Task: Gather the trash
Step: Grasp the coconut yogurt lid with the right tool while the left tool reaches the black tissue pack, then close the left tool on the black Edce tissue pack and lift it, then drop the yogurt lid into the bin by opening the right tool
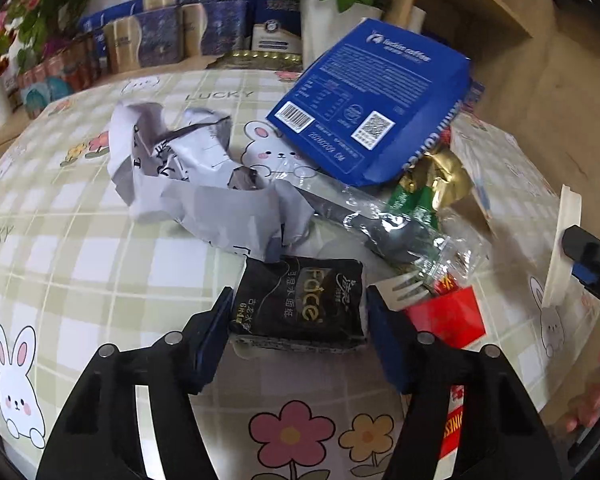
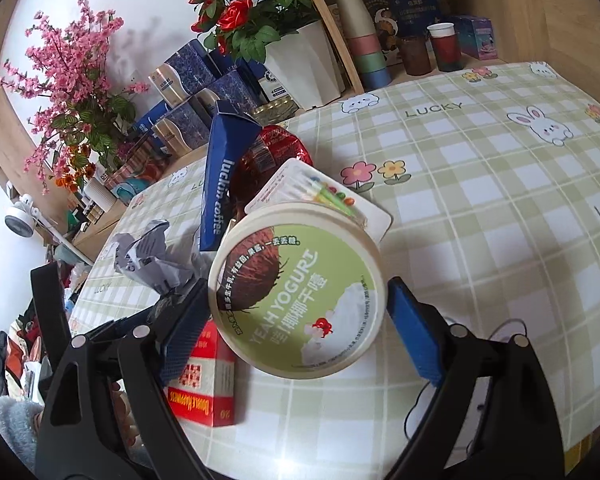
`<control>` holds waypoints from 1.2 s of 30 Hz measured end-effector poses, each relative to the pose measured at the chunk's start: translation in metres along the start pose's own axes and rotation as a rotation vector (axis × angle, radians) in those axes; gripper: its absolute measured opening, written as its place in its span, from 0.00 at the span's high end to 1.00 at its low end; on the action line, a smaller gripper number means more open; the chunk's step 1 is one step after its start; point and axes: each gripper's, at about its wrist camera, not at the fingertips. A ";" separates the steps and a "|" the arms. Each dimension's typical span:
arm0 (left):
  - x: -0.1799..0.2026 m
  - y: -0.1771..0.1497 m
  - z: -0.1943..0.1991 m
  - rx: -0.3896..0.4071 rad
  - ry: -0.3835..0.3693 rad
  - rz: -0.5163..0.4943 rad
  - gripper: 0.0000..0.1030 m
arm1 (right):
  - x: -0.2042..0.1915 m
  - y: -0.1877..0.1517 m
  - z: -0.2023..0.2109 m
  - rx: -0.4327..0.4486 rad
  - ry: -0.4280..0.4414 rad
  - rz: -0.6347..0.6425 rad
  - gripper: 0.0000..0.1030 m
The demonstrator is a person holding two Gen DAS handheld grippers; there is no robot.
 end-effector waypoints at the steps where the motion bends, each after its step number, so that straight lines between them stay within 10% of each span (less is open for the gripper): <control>1: -0.002 -0.001 0.002 0.000 -0.009 0.009 0.41 | -0.001 -0.002 0.002 0.002 -0.002 0.004 0.16; 36: 0.008 -0.080 0.160 0.125 -0.103 0.014 0.43 | -0.046 -0.092 0.097 -0.004 -0.027 0.138 0.16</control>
Point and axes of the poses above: each gripper's, at about its wrist camera, not at the fingertips, and z roughly against the way its jaws point, x to its right, y to its top, and after that the axes turned 9 degrees about -y, right-handed
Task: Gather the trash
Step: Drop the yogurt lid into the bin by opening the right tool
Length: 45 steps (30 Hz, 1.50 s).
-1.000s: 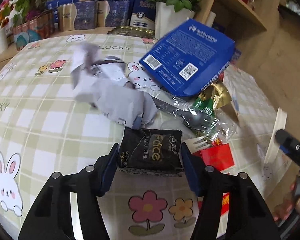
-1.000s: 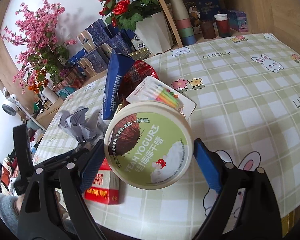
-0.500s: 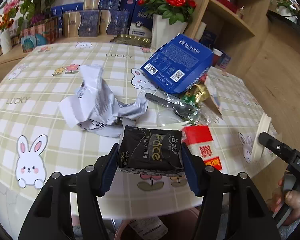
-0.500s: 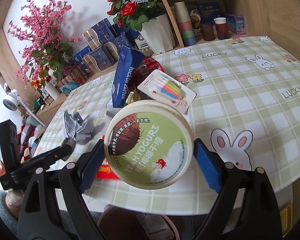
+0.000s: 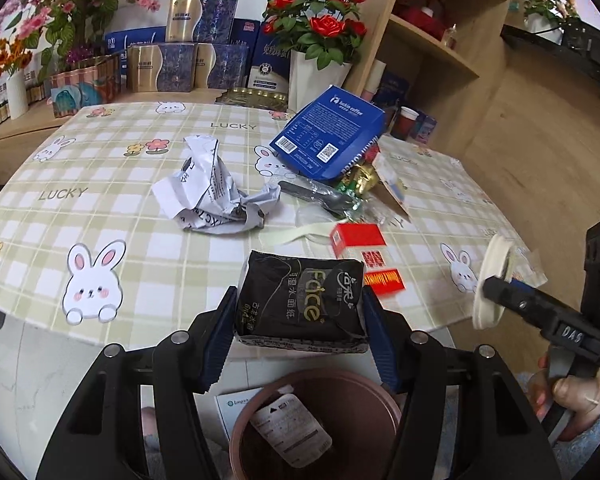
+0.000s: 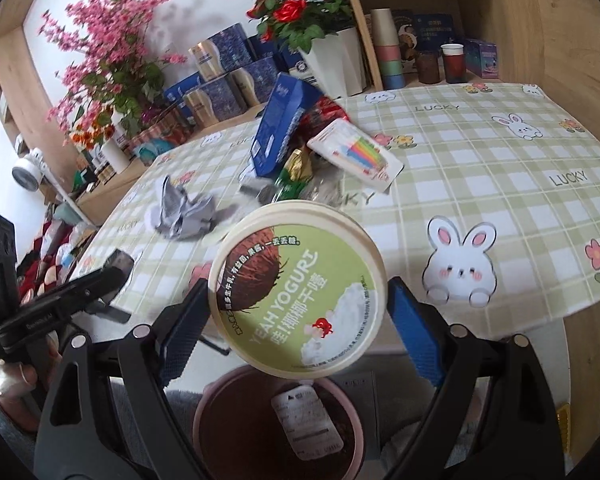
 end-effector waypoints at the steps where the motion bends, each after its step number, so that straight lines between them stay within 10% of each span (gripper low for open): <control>1: 0.001 -0.004 0.004 0.002 -0.001 0.001 0.43 | -0.002 -0.006 0.002 -0.007 0.002 0.006 0.16; 13: 0.004 -0.049 0.038 0.012 0.003 0.022 0.43 | -0.037 -0.084 -0.014 -0.141 0.049 0.124 0.16; 27: 0.003 -0.068 0.045 0.012 0.020 0.029 0.43 | -0.051 -0.177 -0.115 -0.608 0.036 0.204 0.16; 45: -0.006 -0.079 0.038 -0.016 0.029 0.051 0.43 | -0.052 -0.160 -0.097 -0.513 0.030 0.224 0.06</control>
Point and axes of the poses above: each gripper's, at about its wrist camera, not at the fingertips, and z roughly against the way its jaws point, x to its right, y to its top, and after that the axes turned 9 degrees about -y, right-handed
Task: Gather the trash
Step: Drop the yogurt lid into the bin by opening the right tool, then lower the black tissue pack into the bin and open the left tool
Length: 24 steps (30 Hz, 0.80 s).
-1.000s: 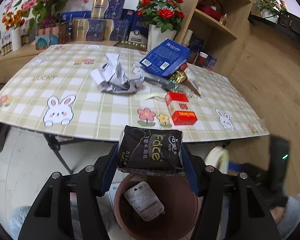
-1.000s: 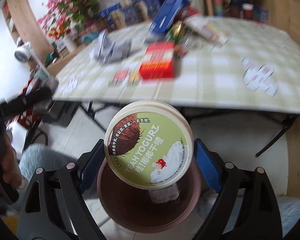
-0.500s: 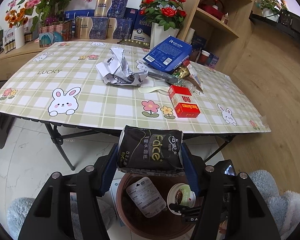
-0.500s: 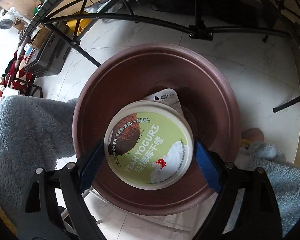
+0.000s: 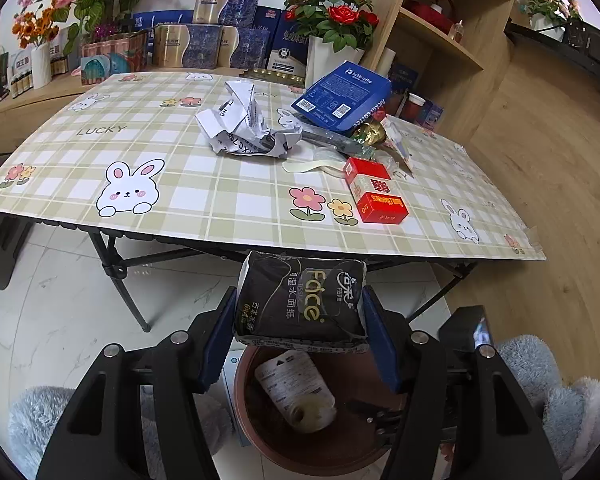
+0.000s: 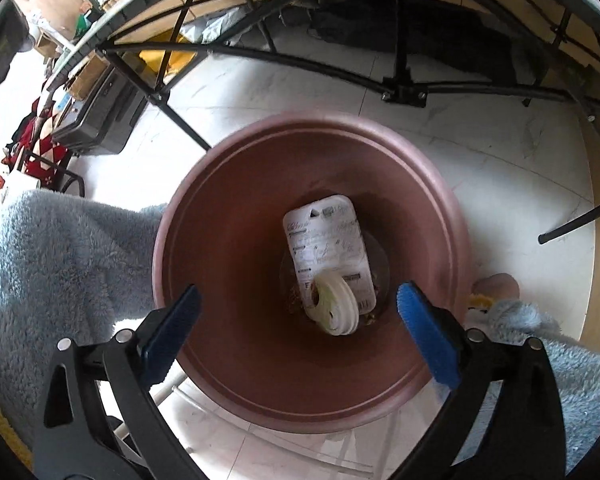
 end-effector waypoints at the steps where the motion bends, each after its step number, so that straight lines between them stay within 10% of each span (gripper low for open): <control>1: 0.000 0.000 0.000 -0.001 0.000 0.000 0.43 | 0.000 0.001 0.004 0.019 0.002 -0.002 0.06; 24: 0.007 -0.029 -0.043 -0.180 -0.014 -0.031 0.42 | 0.050 0.010 0.154 0.613 -0.107 -0.204 0.05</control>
Point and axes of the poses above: each gripper's, at about its wrist camera, not at the fingertips, and z roughly against the way its jaws point, x to its right, y to its top, and after that the axes turned 9 degrees about -y, right-handed
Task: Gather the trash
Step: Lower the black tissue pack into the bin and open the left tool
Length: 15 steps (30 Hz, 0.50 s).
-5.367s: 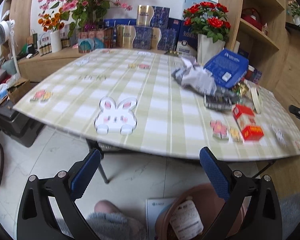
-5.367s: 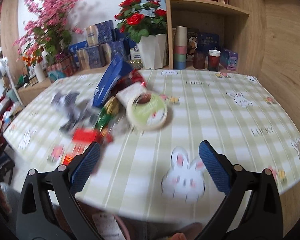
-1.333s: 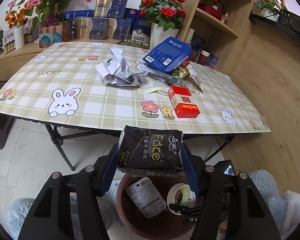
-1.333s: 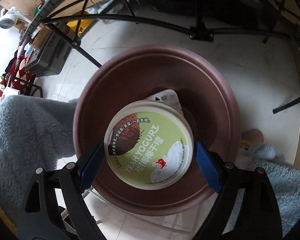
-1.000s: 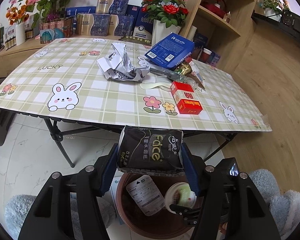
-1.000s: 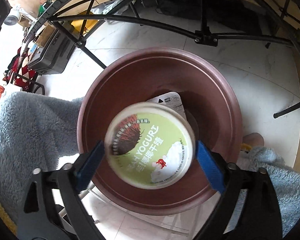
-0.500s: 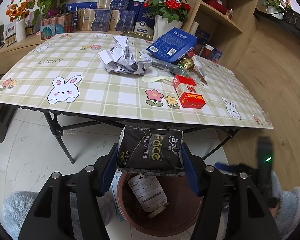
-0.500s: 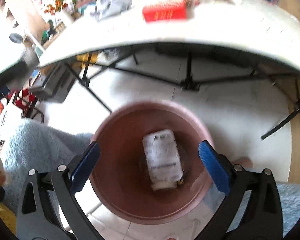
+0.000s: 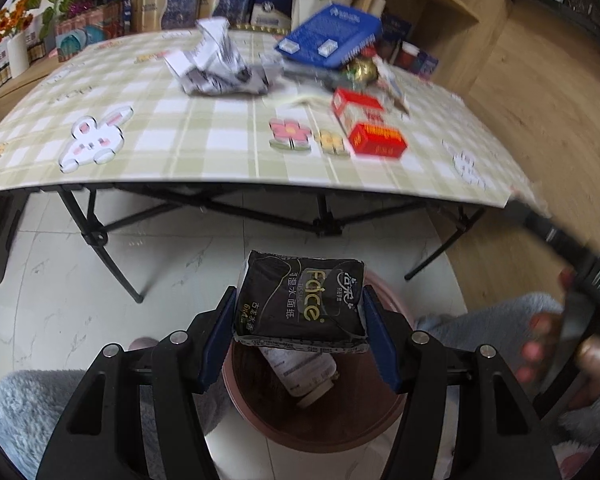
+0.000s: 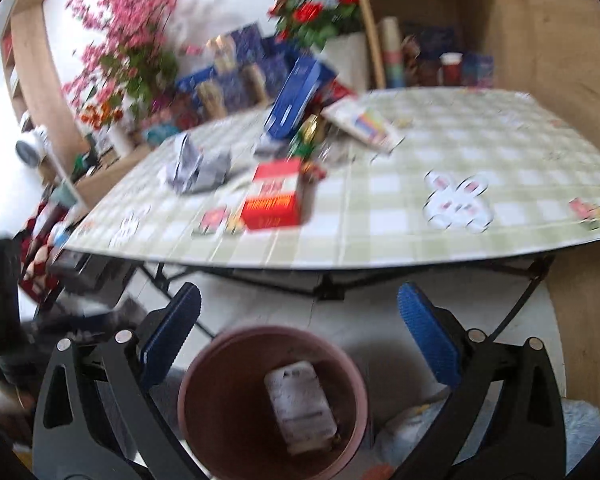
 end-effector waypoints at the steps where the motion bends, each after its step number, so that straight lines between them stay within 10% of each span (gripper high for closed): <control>1: 0.001 -0.003 -0.005 -0.016 -0.004 -0.005 0.42 | -0.001 0.001 0.001 0.005 -0.002 -0.004 0.05; 15: 0.021 -0.025 -0.039 -0.144 0.005 -0.123 0.41 | -0.013 -0.018 -0.005 -0.072 0.019 0.016 0.05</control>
Point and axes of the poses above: each gripper's, at about its wrist camera, not at the fingertips, and z roughly against the way its jaws point, x to its right, y to its top, and after that the axes turned 9 degrees about -y, right-handed
